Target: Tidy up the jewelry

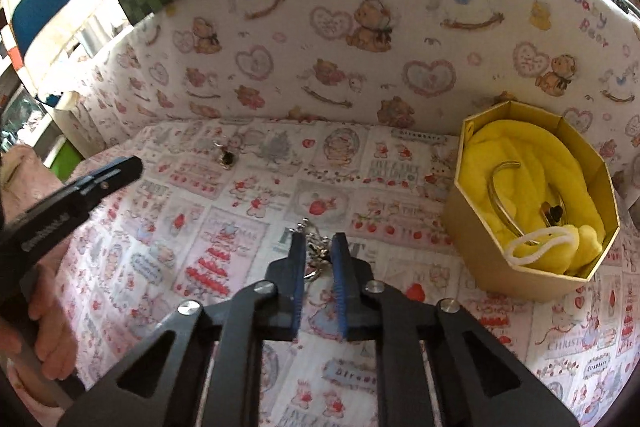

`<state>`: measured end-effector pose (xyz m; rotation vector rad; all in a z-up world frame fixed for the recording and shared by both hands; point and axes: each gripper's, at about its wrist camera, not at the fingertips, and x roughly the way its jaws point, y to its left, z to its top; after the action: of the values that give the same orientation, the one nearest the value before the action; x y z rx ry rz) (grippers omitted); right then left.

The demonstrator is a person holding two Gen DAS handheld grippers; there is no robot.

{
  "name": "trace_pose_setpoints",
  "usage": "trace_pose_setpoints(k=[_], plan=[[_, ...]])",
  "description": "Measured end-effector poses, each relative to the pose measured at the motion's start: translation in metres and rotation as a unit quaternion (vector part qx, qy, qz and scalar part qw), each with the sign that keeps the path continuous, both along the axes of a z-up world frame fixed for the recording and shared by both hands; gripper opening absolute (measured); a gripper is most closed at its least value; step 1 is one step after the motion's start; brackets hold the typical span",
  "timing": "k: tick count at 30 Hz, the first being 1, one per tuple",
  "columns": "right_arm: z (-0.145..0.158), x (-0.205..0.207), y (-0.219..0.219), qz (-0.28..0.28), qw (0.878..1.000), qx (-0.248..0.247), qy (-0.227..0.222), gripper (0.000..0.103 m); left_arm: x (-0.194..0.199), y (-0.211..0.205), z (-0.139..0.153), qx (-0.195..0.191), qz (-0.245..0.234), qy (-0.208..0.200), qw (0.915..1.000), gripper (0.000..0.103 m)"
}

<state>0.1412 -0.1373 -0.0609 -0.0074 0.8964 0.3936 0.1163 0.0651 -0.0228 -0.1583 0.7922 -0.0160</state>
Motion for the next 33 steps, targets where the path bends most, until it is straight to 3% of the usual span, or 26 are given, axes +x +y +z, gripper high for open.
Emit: trace_pose_setpoints(k=[8,18,22,27,33], plan=[[0.012,-0.009,-0.02,0.013,0.998,0.061,0.008,0.008,-0.004,-0.004,0.005,-0.002,-0.008,-0.005,0.9999,0.017],[0.02,-0.01,-0.049,0.036,0.978,0.187,0.081,0.008,-0.004,-0.013,0.002,0.007,-0.019,0.001,0.9998,0.017],[0.021,-0.011,-0.052,0.007,0.984,0.163,0.065,0.008,-0.003,-0.013,0.001,0.007,-0.019,0.004,0.9998,0.017],[0.014,-0.004,-0.057,-0.005,0.982,0.17,0.079,0.01,-0.003,-0.012,0.001,0.006,-0.019,0.004,0.9998,0.017],[0.017,-0.004,-0.059,-0.021,0.989,0.137,0.049,0.012,-0.003,-0.013,0.002,0.006,-0.019,0.004,0.9998,0.017]])
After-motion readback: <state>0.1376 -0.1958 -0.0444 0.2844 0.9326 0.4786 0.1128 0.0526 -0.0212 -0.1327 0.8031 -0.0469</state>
